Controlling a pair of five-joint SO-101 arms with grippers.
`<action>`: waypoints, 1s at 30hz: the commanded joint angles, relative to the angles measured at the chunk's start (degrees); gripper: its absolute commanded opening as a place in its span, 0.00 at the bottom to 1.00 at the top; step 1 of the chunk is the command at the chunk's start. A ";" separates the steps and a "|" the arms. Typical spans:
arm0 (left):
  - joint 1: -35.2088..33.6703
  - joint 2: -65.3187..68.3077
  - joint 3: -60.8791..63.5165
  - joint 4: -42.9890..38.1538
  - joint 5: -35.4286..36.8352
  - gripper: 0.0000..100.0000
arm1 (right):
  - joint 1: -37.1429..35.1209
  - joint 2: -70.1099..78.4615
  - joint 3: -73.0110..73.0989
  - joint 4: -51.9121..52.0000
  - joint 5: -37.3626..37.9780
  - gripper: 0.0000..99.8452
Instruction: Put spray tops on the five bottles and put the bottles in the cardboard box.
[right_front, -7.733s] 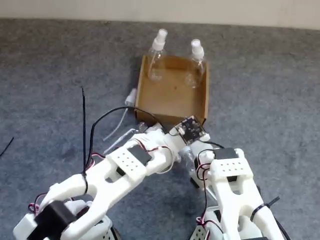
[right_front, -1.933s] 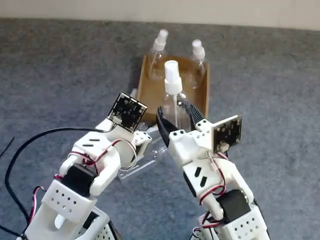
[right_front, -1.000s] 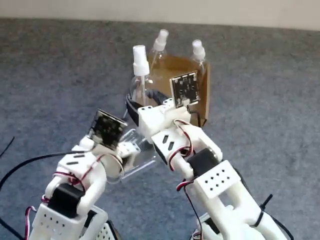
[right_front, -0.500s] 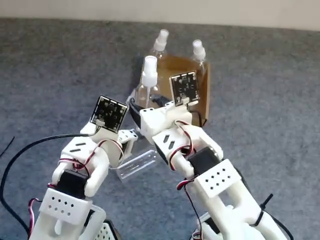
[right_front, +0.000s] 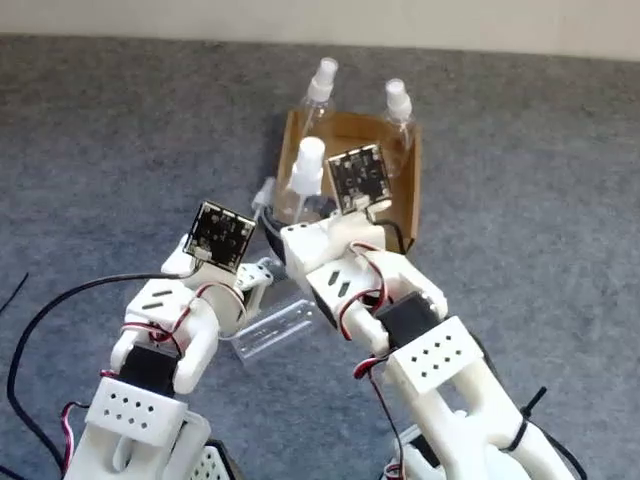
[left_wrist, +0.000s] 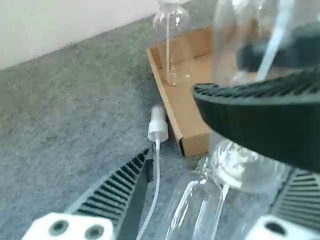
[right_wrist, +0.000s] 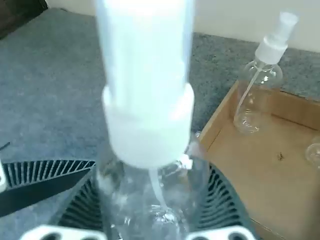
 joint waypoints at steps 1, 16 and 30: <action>-4.62 0.31 -0.04 -2.99 -2.02 0.36 | 1.19 -0.13 -2.51 1.19 2.37 0.00; -20.53 -10.59 11.47 3.87 -6.33 0.36 | 11.74 21.23 -2.77 -32.40 5.10 0.00; -21.93 -20.44 21.05 2.11 -6.51 0.36 | 12.97 51.30 -22.64 -47.52 4.84 0.00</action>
